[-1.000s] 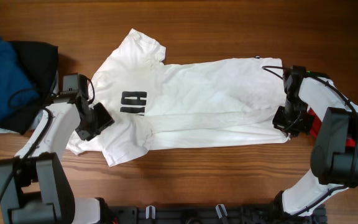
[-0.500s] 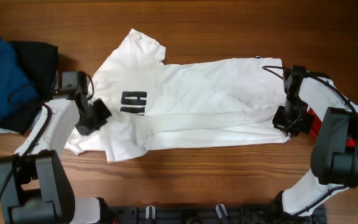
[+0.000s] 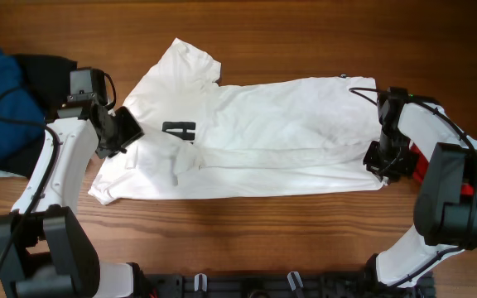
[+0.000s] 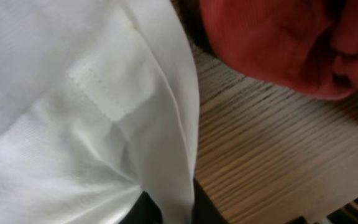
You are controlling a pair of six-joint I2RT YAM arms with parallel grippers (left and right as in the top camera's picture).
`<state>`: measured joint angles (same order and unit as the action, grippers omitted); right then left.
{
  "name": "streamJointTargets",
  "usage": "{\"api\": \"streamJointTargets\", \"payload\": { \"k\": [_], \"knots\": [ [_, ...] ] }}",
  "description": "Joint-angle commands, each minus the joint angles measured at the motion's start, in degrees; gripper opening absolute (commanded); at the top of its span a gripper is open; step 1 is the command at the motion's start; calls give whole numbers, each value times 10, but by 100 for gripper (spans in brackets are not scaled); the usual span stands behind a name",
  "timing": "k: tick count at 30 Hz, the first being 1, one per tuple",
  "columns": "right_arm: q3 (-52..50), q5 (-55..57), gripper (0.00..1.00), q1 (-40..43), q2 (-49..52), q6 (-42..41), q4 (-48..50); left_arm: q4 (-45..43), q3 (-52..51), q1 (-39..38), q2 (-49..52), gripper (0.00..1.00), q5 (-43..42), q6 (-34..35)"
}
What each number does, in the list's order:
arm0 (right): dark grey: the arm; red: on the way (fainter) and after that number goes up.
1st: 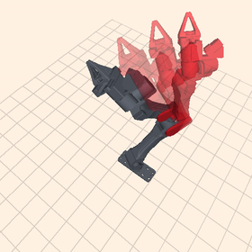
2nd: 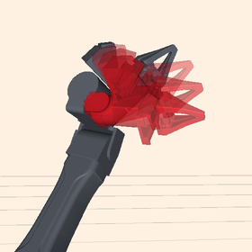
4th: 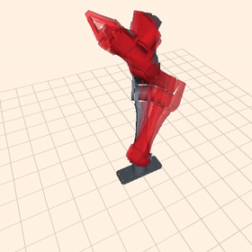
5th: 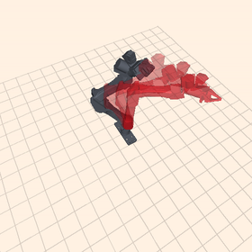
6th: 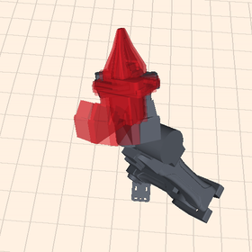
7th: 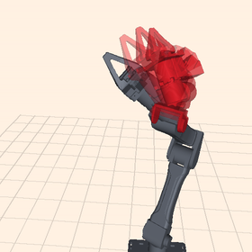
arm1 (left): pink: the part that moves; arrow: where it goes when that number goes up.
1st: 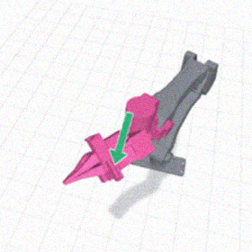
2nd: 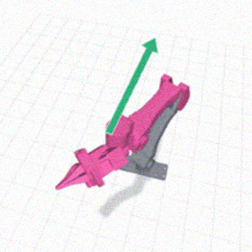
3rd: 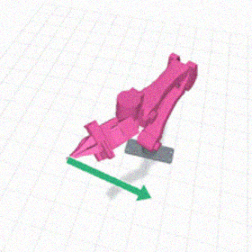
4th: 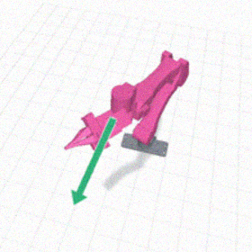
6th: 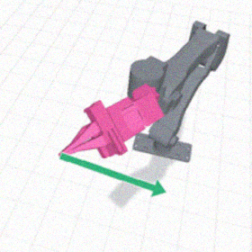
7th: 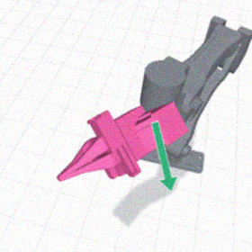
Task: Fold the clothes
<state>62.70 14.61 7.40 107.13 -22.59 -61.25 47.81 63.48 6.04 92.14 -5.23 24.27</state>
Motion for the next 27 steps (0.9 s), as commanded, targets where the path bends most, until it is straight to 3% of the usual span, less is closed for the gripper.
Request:
{"api": "streamJointTargets", "payload": {
  "k": [1,2,3,4,9,12,18,22,23,27],
  "knots": [
    [-6,-7,46,2,-14,1,6,21,1,-2,6,71,8,-1],
    [-6,-7,62,2,-14,1,9,30,1,-2,5,70,8,-1],
    [-5,-7,64,2,-15,1,12,33,1,-2,4,70,7,-1],
    [-5,-9,65,2,-17,1,17,39,1,-2,4,67,7,-1],
    [3,-12,64,3,-62,-2,34,32,-15,-34,5,37,6,-8],
    [9,-23,64,18,-92,-13,52,3,-47,-51,5,29,5,-7],
    [8,-129,40,111,-97,31,87,-44,-128,-78,5,21,-3,-7],
    [8,-184,8,175,-95,88,103,-72,-158,-86,5,22,-3,-7],
    [8,-183,4,186,-94,97,104,-76,-161,-86,5,23,-3,-7],
    [8,-183,4,216,-66,113,113,-86,-163,-85,5,25,8,-3]
  ]
}}
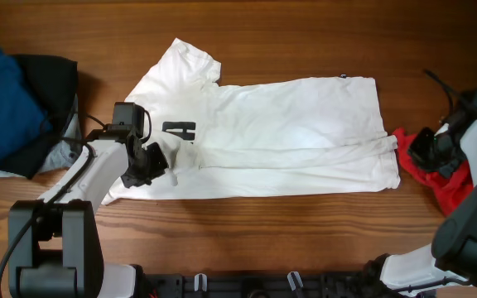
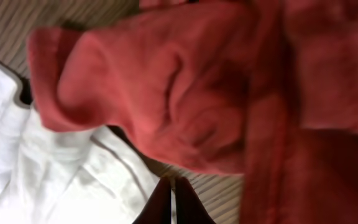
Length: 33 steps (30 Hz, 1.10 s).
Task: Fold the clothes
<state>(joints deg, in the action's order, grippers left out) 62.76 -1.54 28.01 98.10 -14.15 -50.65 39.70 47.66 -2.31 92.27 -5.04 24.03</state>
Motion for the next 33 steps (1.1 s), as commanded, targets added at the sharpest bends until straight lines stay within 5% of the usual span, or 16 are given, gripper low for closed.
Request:
{"api": "streamJointTargets", "payload": {
  "k": [1,15,19,27,33],
  "knots": [
    [8,-19,4,15,37,33,10,-4,-5,-2,4,25,18,9],
    [49,115,4,127,95,0,81,-23,-56,0,4,27,31,99],
    [110,26,4,130,95,9,64,-20,-66,0,4,26,29,102],
    [214,-251,13,47,28,222,-79,2,-66,0,4,27,26,140],
    [202,-233,13,-126,18,296,-189,5,-66,0,4,27,28,177]
  ]
}}
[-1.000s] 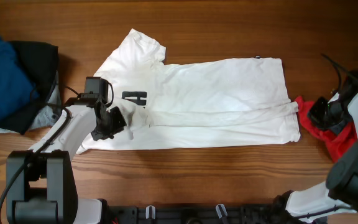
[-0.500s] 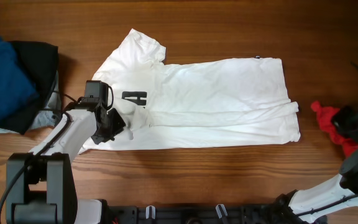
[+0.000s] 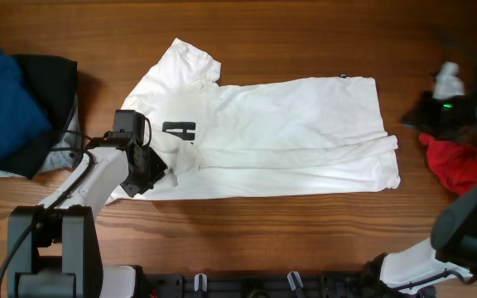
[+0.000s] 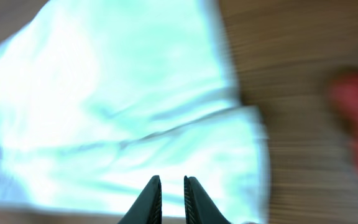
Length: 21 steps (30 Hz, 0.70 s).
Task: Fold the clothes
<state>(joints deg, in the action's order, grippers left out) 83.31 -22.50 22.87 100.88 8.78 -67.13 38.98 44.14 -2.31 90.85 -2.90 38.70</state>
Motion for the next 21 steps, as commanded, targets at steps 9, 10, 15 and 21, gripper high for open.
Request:
{"api": "streamJointTargets", "payload": {
  "k": [9,10,15,21],
  "knots": [
    [-67,-5,14,-294,-10,95,-24,6,-31,0,18,37,11,30],
    [-74,-5,14,-313,-10,94,-19,6,-31,0,18,38,11,30],
    [-121,-7,17,-425,-10,90,38,6,-31,0,18,39,10,30],
    [-177,-7,15,-504,-10,73,143,6,-31,0,18,40,10,30]
  ]
}}
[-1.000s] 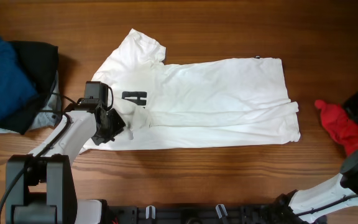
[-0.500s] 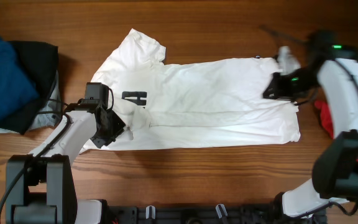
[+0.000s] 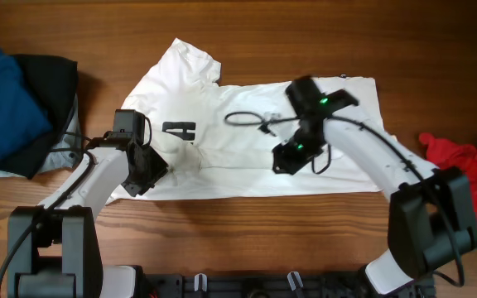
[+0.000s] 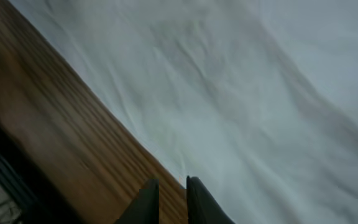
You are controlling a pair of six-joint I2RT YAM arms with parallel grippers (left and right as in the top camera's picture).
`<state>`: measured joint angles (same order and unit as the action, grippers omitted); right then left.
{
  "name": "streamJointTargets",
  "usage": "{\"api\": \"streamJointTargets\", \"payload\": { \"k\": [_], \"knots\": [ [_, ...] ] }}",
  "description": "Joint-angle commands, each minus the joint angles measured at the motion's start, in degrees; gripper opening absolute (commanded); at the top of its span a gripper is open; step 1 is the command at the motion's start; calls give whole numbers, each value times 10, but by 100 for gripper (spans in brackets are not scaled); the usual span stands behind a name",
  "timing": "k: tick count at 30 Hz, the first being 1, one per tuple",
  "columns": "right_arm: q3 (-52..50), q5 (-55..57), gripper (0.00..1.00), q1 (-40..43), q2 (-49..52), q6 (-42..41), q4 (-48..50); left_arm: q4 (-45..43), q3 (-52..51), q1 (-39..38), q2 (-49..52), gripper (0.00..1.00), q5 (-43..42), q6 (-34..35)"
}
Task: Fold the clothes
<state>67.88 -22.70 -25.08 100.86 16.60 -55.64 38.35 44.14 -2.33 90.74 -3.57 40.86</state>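
A white T-shirt [image 3: 263,132] with a black print lies spread across the wooden table, its front part folded lengthwise. My left gripper [image 3: 146,170] rests on the shirt's front left corner, where the sleeve is tucked in; fabric bunches at its tip and it looks shut on it. My right gripper [image 3: 286,157] hovers over the shirt's middle, near the front edge. In the right wrist view its fingertips [image 4: 194,186] stand a narrow gap apart over the line between the shirt's edge [image 4: 241,112] and bare wood, with nothing between them.
A crumpled red cloth [image 3: 462,161] lies at the right edge of the table. A pile of blue and black clothes [image 3: 11,99] sits at the far left. The table's front edge [image 4: 17,186] lies close behind the right fingers.
My right gripper was raised at the far right, beyond the shirt's hem; now it is over the shirt's middle by the front edge. The left gripper and the shirt have not moved.
First my right gripper was shut on the hem corner at the right and the left was at the sleeve's outer edge. Then the hem lay stretched rightward, the right gripper over the red cloth, the left sleeve tucked inward. The right then stood high, now mid-shirt.
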Motion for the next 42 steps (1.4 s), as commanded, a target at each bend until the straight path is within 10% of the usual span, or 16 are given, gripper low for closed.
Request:
{"api": "streamJointTargets", "payload": {
  "k": [1,27,42],
  "knots": [
    [-31,-4,15,-32,-10,-15,46,12,-31,0,19,40,17,8],
    [-98,52,11,-46,30,-83,220,13,-31,0,19,41,17,8],
    [-79,398,23,-26,40,-380,272,17,-31,0,19,41,17,7]
  ]
}}
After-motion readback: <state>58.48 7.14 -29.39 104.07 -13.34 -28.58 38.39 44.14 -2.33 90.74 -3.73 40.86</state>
